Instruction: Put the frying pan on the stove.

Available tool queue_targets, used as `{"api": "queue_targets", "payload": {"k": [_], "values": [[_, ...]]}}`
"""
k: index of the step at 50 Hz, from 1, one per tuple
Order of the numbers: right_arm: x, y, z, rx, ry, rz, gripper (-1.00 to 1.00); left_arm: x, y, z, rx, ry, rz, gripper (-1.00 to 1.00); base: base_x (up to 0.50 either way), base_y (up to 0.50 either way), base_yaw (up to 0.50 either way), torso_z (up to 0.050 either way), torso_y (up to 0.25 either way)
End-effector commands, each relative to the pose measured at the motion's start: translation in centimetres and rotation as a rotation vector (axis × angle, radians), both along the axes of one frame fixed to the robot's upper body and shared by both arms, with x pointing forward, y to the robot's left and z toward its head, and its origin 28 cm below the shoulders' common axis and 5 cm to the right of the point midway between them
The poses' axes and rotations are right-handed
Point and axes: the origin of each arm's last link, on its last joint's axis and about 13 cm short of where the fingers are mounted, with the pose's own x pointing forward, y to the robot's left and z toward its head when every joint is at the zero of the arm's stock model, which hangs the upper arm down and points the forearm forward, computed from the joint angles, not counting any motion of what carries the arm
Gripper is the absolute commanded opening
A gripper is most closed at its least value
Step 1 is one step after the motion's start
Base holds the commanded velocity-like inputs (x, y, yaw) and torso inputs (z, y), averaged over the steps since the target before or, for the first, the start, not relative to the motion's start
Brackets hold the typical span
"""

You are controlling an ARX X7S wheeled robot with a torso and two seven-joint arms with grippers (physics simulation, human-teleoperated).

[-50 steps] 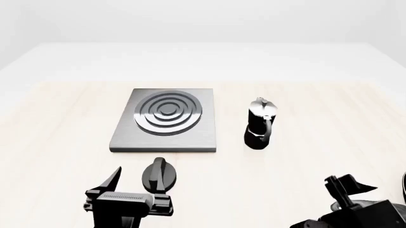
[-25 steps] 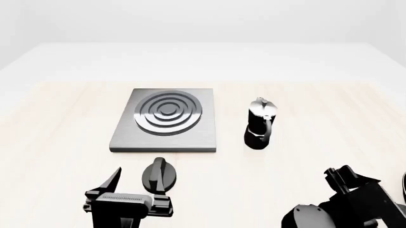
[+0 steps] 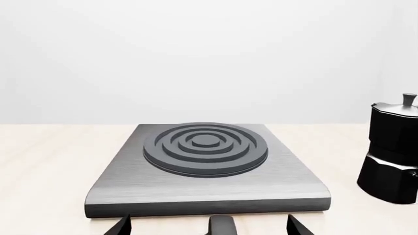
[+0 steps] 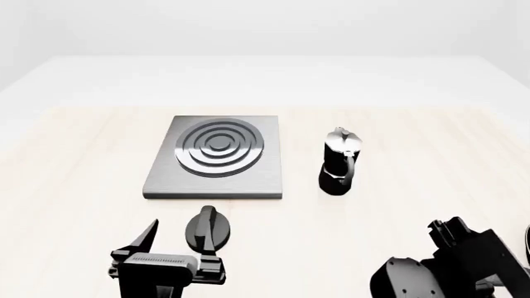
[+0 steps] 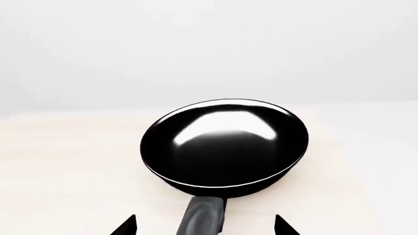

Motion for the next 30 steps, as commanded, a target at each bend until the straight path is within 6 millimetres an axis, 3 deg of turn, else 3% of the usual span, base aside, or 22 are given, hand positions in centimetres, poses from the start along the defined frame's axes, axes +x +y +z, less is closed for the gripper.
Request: {"api": "queue_targets", "payload": {"k": [1, 30], "values": [[0.4, -0.3, 0.0, 0.039, 0.007, -0.007, 1.0, 0.0, 0.0, 0.1, 0.001, -0.001, -0.001, 1.0, 0.0, 0.0, 0.0, 0.0, 0.0], [1.9, -0.1, -0.9, 0.072, 0.052, 0.003, 1.0, 0.0, 0.0, -0.1, -0.003, 0.004, -0.002, 1.0, 0.0, 0.0, 0.0, 0.0, 0.0]]}}
